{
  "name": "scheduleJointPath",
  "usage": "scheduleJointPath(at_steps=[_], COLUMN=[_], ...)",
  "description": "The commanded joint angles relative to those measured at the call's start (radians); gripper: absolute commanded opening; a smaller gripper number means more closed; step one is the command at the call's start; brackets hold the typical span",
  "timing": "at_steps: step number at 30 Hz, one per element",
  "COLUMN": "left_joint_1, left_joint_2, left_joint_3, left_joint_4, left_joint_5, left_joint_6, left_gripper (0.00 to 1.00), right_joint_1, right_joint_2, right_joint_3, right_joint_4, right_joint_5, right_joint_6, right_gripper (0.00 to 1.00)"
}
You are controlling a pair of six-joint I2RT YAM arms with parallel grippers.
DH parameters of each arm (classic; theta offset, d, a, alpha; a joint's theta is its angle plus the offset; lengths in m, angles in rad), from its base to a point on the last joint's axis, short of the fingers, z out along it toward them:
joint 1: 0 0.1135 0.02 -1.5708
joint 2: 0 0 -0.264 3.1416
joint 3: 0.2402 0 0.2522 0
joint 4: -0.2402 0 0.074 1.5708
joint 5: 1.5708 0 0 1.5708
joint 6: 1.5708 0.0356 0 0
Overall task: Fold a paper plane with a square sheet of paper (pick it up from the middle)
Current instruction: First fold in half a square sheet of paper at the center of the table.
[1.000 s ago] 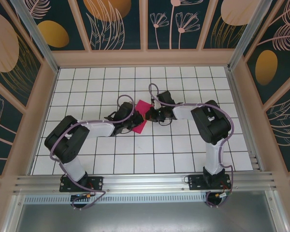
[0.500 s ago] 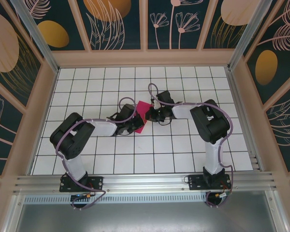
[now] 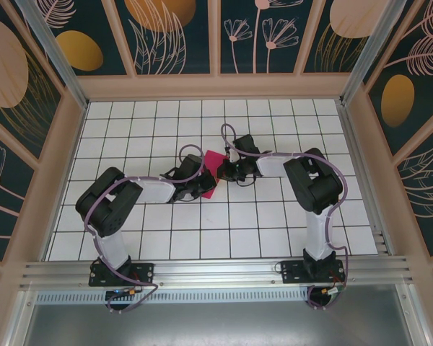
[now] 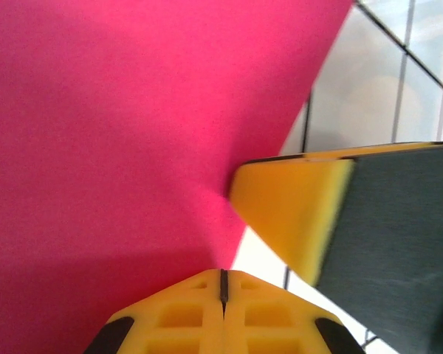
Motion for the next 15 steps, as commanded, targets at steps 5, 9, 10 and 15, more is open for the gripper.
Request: scheduleJointPath(at_steps=[5,9,10,15], left_joint_1=[-0.009,-0.008,-0.007,-0.008], left_joint_2=[0.010,0.018,0.018,0.035], left_joint_3=[-0.014,-0.014,-0.012,-0.005], left_joint_4=[0.043,-0.005,-0.024,-0.090], left_joint_5=[0.035,0.010,0.001,-0.021], left_joint_6=[0.008,0.003,0.005,0.006], left_gripper=[0.00,0.00,0.00,0.00], right_joint_1=[0.001,0.001,0.001,0.000], right_joint_2=[0.034,0.038,0.040,0.046], right_joint_3=[0.018,0.019,0.021,0.030], right_joint_4=[-0.023,-0.027,-0.033,-0.048], right_joint_5=[0.001,0.008,0.013,0.031], right_joint_6=[-0.022,-0.024,-0.026,-0.037], right_gripper=[0.00,0.00,0.00,0.00])
